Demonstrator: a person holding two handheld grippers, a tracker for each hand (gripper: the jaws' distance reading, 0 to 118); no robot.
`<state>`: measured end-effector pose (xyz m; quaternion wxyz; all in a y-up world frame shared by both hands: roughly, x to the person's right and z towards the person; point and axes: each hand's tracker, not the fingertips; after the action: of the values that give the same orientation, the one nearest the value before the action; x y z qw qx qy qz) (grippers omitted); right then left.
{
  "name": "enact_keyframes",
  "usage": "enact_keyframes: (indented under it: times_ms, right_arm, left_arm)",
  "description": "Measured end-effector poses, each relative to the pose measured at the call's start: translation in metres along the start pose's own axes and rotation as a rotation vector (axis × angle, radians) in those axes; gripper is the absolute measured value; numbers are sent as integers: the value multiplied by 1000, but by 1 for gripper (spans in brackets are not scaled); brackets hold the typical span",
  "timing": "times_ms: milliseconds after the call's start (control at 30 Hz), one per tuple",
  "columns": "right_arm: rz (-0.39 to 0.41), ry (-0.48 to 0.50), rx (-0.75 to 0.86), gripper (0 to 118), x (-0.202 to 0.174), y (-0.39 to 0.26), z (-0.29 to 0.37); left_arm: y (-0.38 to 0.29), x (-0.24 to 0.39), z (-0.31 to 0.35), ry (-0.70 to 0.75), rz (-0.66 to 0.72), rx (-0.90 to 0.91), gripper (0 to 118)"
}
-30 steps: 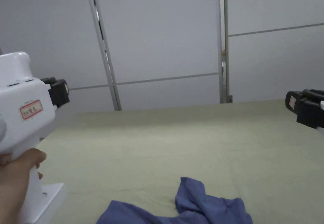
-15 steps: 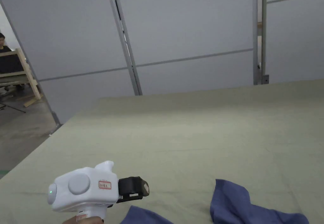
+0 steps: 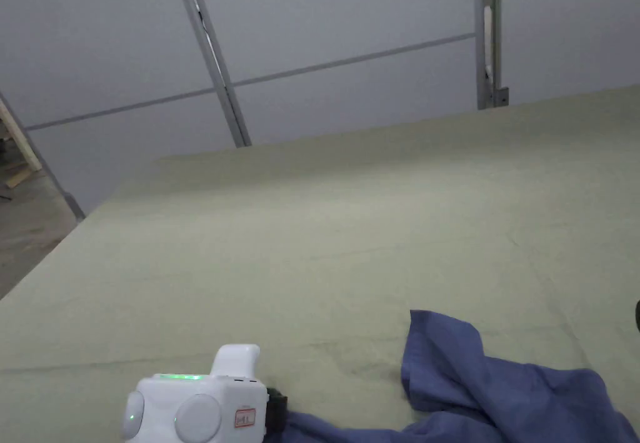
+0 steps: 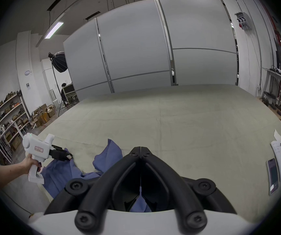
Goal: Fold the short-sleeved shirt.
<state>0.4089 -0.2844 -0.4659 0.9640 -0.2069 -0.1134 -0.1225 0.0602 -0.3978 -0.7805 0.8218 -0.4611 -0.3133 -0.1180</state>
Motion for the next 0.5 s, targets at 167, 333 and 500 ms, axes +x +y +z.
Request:
enact_keyframes:
  times_ms: [167,333,500]
  right_arm:
    - [54,6,-18,2,-4,-2,6]
    - [8,22,-55,2,8,-10,9]
    - [4,-4,-149,2,22,-23,-2]
  left_arm:
    - [-12,-19,10,-192,181,24,9]
    - [-19,6,83,-260,201,215,9]
    - [-12,11,147,-217,210,401,9]
